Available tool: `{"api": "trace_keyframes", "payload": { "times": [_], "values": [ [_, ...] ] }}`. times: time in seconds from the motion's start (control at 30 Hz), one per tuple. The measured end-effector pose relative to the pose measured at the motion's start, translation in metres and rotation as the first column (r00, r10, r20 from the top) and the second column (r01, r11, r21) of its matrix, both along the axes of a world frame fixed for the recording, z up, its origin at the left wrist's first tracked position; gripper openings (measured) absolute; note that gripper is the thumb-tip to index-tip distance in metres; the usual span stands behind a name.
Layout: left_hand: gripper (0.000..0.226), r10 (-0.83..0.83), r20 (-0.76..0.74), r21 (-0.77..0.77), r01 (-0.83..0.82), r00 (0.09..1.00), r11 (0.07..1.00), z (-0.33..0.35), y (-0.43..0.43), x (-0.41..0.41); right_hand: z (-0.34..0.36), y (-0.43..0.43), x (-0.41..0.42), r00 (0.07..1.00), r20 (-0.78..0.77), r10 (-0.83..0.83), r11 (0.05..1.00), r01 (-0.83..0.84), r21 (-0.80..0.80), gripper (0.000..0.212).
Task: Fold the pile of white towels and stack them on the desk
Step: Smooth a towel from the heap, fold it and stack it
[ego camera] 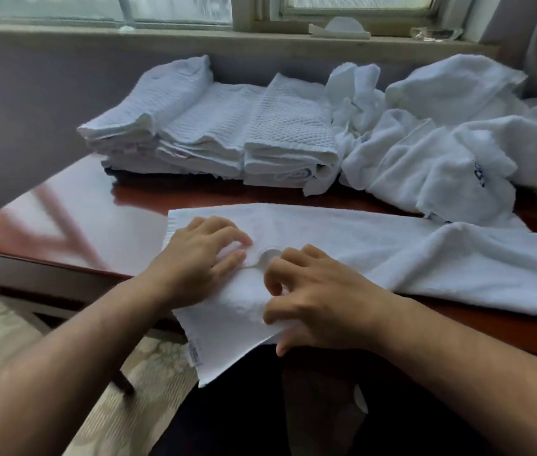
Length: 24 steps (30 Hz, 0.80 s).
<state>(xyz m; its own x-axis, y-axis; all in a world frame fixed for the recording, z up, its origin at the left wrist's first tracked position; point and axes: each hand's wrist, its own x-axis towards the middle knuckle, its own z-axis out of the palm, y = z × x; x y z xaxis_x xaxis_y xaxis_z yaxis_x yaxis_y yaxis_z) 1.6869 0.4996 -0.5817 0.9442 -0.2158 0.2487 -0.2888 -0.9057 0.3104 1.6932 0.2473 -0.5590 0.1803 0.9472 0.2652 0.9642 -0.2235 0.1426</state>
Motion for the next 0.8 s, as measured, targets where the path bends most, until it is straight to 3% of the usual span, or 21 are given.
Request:
{"api": "trace_keyframes", "payload": {
  "times": [0.1, 0.23, 0.33, 0.43, 0.5, 0.53, 0.6, 0.7, 0.77, 0.8],
  "values": [
    [0.045, -0.036, -0.004, 0.035, 0.036, 0.999, 0.999, 0.003, 0.006, 0.010, -0.002, 0.002, 0.001, 0.999, 0.040, 0.024, 0.999, -0.023, -0.024, 0.023],
    [0.042, -0.100, -0.021, 0.058, 0.101, 0.995, 0.993, 0.008, 0.017, 0.026, -0.003, 0.007, 0.001, 1.000, -0.001, -0.028, 0.999, 0.028, 0.039, 0.023],
    [0.028, -0.129, 0.016, 0.038, 0.128, 0.992, 0.991, 0.010, 0.024, 0.034, 0.006, 0.014, 0.007, 0.974, -0.208, -0.085, 0.982, 0.118, 0.147, 0.019],
    [0.020, -0.164, 0.044, 0.031, 0.163, 0.985, 0.986, 0.014, 0.021, 0.041, 0.024, 0.022, 0.022, 0.850, -0.493, -0.184, 0.922, 0.324, 0.214, 0.013],
    [0.013, -0.142, -0.077, -0.086, 0.135, 0.987, 0.987, 0.020, 0.026, 0.045, 0.033, 0.027, 0.039, 0.745, -0.608, -0.273, 0.872, 0.459, 0.171, 0.021],
    [0.014, -0.137, -0.187, -0.225, 0.093, 0.973, 0.970, 0.022, 0.035, 0.047, 0.036, 0.028, 0.049, 0.705, -0.645, -0.295, 0.850, 0.502, 0.160, 0.022],
    [0.031, -0.132, -0.345, -0.505, -0.065, 0.929, 0.860, 0.024, 0.051, 0.042, 0.041, 0.029, 0.069, 0.642, -0.703, -0.308, 0.801, 0.573, 0.173, 0.021],
    [0.056, -0.026, -0.295, -0.708, -0.200, 0.955, 0.677, 0.033, 0.061, 0.033, 0.045, 0.032, 0.101, 0.562, -0.739, -0.371, 0.744, 0.656, 0.126, 0.024],
    [0.042, -0.289, -0.330, -0.854, -0.154, 0.899, 0.497, 0.043, 0.061, 0.024, 0.047, 0.038, 0.120, 0.522, -0.741, -0.422, 0.742, 0.669, 0.049, 0.027],
    [0.038, -0.341, -0.370, -0.859, -0.178, 0.864, 0.481, 0.046, 0.060, 0.024, 0.047, 0.042, 0.128, 0.519, -0.725, -0.453, 0.745, 0.667, 0.012, 0.027]
  ]
}}
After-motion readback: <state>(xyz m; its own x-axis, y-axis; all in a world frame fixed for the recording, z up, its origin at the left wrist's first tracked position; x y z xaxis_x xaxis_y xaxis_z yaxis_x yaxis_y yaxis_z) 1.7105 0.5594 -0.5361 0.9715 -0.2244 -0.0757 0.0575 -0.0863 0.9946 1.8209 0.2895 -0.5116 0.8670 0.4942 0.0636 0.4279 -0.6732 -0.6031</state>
